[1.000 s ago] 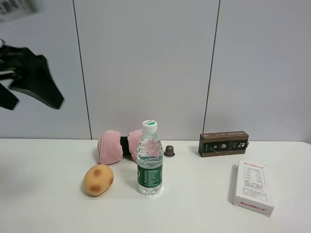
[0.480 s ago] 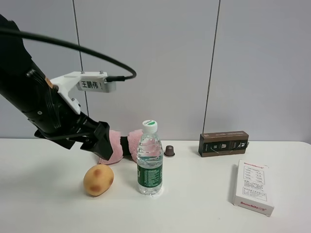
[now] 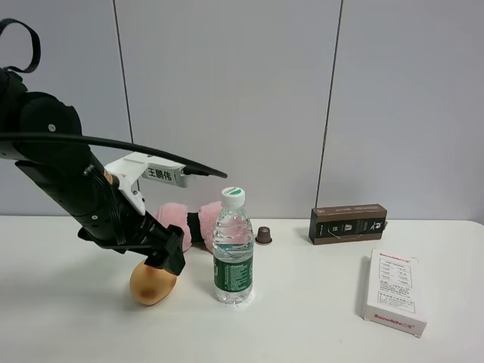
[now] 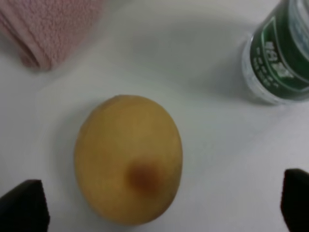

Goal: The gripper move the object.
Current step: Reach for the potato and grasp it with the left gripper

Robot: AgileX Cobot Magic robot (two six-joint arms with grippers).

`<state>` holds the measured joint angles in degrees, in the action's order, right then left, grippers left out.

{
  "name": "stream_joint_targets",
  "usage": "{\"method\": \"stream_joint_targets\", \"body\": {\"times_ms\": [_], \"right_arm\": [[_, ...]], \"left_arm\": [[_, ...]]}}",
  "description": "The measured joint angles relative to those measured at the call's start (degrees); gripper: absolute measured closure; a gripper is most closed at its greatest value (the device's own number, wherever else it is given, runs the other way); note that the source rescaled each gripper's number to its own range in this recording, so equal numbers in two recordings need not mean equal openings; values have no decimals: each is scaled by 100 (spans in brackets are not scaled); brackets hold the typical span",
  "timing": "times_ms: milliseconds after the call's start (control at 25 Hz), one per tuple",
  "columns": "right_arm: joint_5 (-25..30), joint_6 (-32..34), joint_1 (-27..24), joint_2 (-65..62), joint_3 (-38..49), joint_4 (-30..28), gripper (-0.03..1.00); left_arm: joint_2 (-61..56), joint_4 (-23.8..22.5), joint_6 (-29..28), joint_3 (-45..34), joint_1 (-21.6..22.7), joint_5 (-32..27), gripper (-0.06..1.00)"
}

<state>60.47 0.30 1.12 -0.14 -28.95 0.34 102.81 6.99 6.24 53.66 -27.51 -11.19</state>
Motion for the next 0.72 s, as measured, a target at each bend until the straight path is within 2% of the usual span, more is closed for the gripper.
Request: {"method": "stream_joint_targets", "body": {"times_ms": [360, 720], "right_arm": [[0, 0, 0, 0, 0, 0, -3], [0, 0, 0, 0, 0, 0, -3]], "left_arm": [[467, -18, 0, 0, 65, 427, -6], [621, -83, 0, 0, 188, 590, -6]]}}
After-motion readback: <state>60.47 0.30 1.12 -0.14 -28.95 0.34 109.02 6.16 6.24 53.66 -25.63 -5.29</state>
